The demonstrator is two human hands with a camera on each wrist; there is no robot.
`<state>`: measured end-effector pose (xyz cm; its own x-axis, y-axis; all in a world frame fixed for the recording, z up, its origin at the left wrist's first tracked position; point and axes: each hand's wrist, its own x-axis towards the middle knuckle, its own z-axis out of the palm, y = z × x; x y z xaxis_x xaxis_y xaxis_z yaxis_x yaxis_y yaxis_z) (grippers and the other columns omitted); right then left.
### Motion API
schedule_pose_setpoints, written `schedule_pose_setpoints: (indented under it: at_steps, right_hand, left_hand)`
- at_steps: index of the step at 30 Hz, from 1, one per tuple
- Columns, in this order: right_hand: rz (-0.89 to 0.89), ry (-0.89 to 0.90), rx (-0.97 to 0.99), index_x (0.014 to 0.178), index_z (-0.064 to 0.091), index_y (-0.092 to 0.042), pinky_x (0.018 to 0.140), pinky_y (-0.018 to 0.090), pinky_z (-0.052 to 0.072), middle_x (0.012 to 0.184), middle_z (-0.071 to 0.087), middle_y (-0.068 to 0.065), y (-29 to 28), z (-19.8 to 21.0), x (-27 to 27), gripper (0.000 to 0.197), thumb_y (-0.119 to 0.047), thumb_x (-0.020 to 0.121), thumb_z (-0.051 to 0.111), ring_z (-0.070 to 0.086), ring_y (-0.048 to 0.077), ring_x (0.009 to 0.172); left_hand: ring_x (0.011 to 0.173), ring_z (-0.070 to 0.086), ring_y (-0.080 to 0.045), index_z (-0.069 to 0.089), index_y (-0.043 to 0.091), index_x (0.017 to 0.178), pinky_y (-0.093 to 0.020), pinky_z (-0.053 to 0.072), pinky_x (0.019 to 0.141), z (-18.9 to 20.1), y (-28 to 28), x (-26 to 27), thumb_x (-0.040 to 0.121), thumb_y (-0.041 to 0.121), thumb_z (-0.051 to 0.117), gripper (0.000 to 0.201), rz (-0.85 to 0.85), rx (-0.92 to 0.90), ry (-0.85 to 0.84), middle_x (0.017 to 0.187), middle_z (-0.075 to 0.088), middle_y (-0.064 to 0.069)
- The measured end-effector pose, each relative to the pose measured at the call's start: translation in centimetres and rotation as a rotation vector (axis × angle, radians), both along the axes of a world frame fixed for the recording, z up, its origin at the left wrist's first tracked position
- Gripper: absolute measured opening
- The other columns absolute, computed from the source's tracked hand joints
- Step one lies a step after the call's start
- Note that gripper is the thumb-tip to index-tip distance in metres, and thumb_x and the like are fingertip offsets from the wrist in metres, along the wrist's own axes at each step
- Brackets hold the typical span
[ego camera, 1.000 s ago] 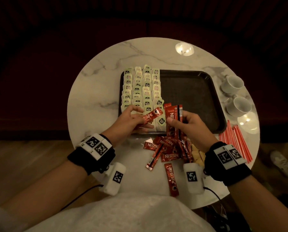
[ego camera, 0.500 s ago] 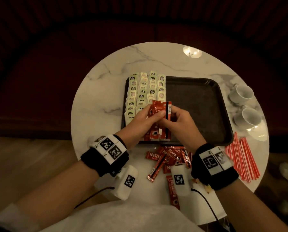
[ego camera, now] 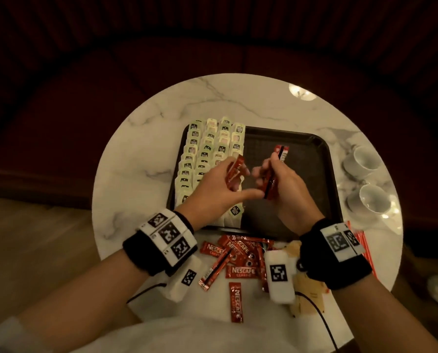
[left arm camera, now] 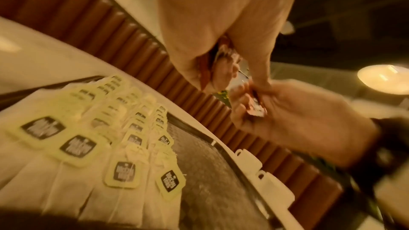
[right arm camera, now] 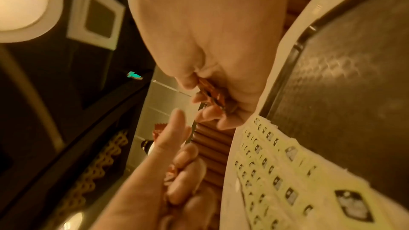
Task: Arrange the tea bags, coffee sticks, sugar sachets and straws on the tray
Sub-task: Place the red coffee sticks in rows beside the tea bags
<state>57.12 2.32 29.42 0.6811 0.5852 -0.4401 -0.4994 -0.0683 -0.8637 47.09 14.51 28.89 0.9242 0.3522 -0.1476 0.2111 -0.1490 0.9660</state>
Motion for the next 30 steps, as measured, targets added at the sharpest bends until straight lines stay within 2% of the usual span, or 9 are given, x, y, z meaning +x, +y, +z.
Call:
schedule_pose_setpoints:
  at_steps: [3,5,8,11,13,16,23,27,30]
  right_hand:
    - [-0.008,0.128,0.081,0.080,0.051,-0.021,0.075,0.031,0.046,0.071,0.064,-0.002,0.4,0.2,0.2,0.037,-0.047,0.102,0.038,0.060,0.012,0.072]
    - [0.004,0.137,0.072,0.079,0.050,-0.021,0.076,0.031,0.047,0.068,0.064,-0.003,0.6,0.2,0.2,0.038,-0.048,0.102,0.036,0.063,0.011,0.070]
    - [0.017,0.117,0.050,0.081,0.049,-0.020,0.076,0.029,0.045,0.066,0.066,-0.005,0.7,-0.1,0.4,0.036,-0.046,0.103,0.035,0.064,0.007,0.067]
    - [0.057,0.056,0.015,0.093,0.052,-0.017,0.088,0.036,0.047,0.085,0.073,-0.001,0.7,-0.6,0.8,0.037,-0.049,0.101,0.035,0.066,0.014,0.087]
    - [0.025,0.006,0.009,0.103,0.053,-0.017,0.081,0.033,0.050,0.093,0.073,0.000,0.5,-1.0,1.2,0.036,-0.050,0.100,0.038,0.065,0.016,0.089]
    - [-0.078,-0.094,0.058,0.103,0.054,-0.017,0.066,0.024,0.047,0.080,0.064,-0.004,-0.2,-1.1,2.1,0.019,-0.034,0.101,0.047,0.058,0.009,0.072]
    - [-0.108,-0.267,0.123,0.095,0.065,-0.008,0.063,0.016,0.055,0.074,0.068,0.004,-0.5,-1.2,3.0,0.013,-0.018,0.088,0.062,0.063,0.008,0.062]
    - [-0.139,-0.212,0.186,0.103,0.068,-0.006,0.070,0.016,0.057,0.087,0.073,0.005,0.1,-1.5,3.1,0.022,-0.017,0.085,0.062,0.068,0.008,0.073]
    - [-0.126,-0.198,0.189,0.110,0.066,-0.007,0.076,0.020,0.057,0.093,0.075,0.005,0.8,-1.6,2.7,0.030,-0.015,0.081,0.065,0.070,0.012,0.084]
  left_hand:
    - [0.098,0.063,-0.001,0.055,0.016,0.122,-0.023,0.051,0.092,-0.5,-0.9,0.2,0.073,0.020,0.083,0.056,-0.119,0.084,-0.080,0.107,0.067,0.006]
    - [0.105,0.061,-0.006,0.057,0.013,0.123,-0.029,0.050,0.096,-1.0,-0.9,0.5,0.077,0.015,0.080,0.052,-0.101,0.209,-0.153,0.114,0.065,0.002]
    - [0.093,0.060,-0.008,0.064,0.009,0.116,-0.030,0.051,0.087,-1.5,-0.2,0.8,0.084,0.008,0.072,0.034,-0.016,0.344,-0.199,0.104,0.064,0.000]
    - [0.079,0.059,-0.013,0.068,0.012,0.108,-0.029,0.049,0.074,-1.5,0.7,1.1,0.088,0.016,0.069,0.020,0.016,0.256,-0.166,0.090,0.064,-0.004]
    - [0.067,0.055,-0.013,0.069,0.019,0.100,-0.029,0.045,0.066,-1.6,1.3,1.4,0.090,0.024,0.067,0.011,0.056,0.113,-0.083,0.076,0.062,-0.001]
    - [0.050,0.043,-0.003,0.065,0.012,0.091,-0.019,0.038,0.051,-1.9,2.3,1.8,0.090,0.024,0.066,0.012,0.082,-0.098,0.013,0.060,0.047,0.008]
    - [0.051,0.039,-0.007,0.067,0.019,0.093,-0.019,0.033,0.043,-2.0,3.3,2.0,0.090,0.017,0.065,0.003,0.148,-0.373,-0.022,0.064,0.048,0.003]
    - [0.050,0.041,-0.006,0.065,0.018,0.093,-0.019,0.034,0.044,-2.1,3.8,2.3,0.091,0.015,0.065,0.004,0.218,-0.368,-0.044,0.069,0.052,-0.003]
    - [0.048,0.047,-0.004,0.060,0.017,0.093,-0.016,0.033,0.040,-2.1,3.4,2.6,0.091,0.011,0.064,0.008,0.257,-0.469,-0.075,0.068,0.059,0.005]
